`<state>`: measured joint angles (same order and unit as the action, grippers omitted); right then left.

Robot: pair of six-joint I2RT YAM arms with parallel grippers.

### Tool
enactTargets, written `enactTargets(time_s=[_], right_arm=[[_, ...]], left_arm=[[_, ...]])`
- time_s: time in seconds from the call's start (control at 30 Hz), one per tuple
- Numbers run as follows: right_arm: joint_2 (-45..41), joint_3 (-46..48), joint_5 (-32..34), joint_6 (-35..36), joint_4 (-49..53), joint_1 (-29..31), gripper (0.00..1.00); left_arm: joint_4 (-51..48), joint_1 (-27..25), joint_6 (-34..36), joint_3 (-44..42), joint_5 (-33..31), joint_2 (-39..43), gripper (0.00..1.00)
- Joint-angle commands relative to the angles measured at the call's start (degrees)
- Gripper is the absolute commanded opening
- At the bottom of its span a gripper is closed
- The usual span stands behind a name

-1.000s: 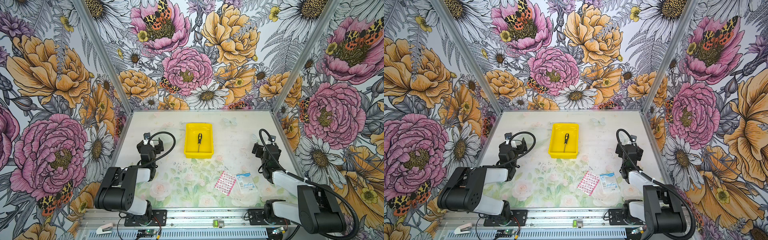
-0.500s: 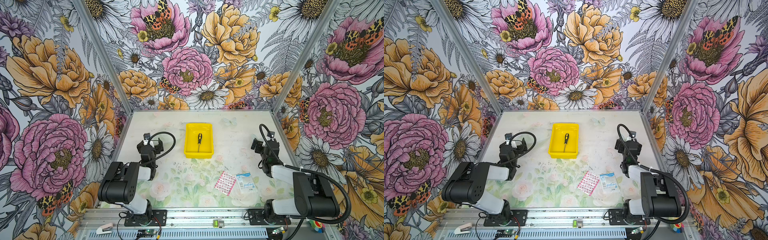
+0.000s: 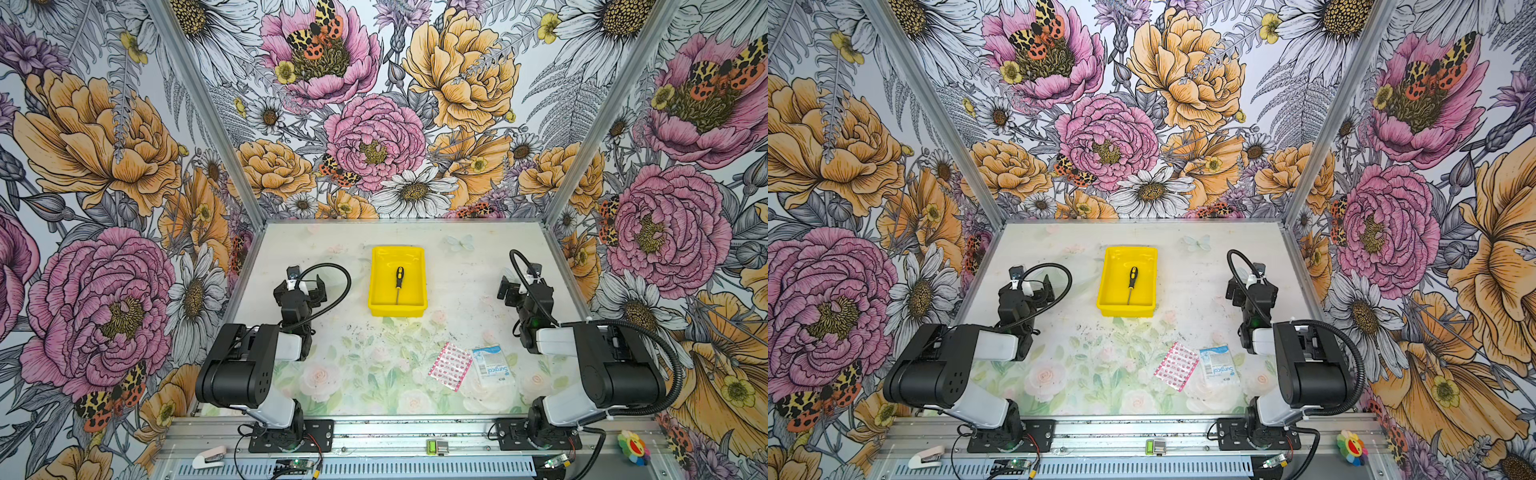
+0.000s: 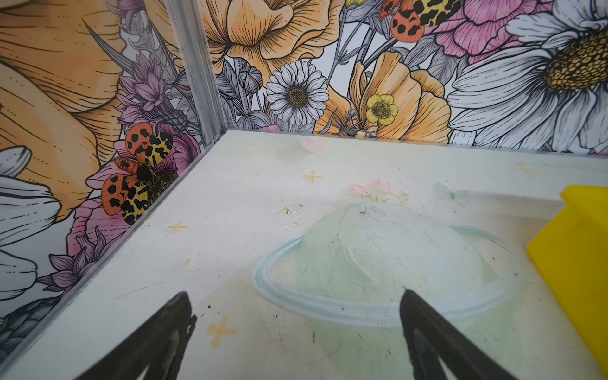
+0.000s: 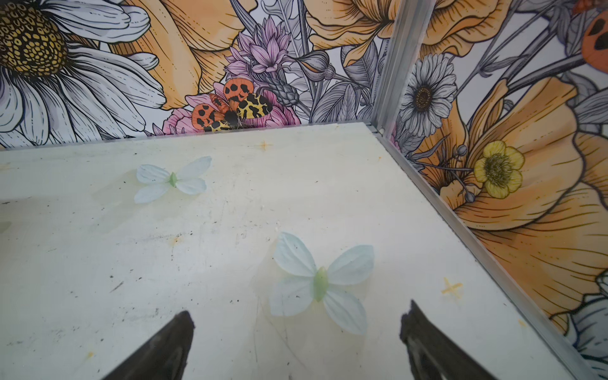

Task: Put the screwdriver in the bin

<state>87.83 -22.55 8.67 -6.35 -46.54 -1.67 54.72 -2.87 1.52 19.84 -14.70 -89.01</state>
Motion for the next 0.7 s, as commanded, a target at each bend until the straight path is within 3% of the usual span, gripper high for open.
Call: enactTargets(time_s=[0.0, 0.67], right_arm=[[0.2, -0.1, -0.3, 0.7, -2.8, 0.7, 1.0], [0.0, 0.3, -0.2, 0.8, -3.1, 0.7, 0.99]], left_arm=[[2.1, 0.0, 0.3, 0.5, 0.3, 0.0, 0.99], [1.9, 0.1, 0.2, 0.7, 0.4, 0.0, 0.99]])
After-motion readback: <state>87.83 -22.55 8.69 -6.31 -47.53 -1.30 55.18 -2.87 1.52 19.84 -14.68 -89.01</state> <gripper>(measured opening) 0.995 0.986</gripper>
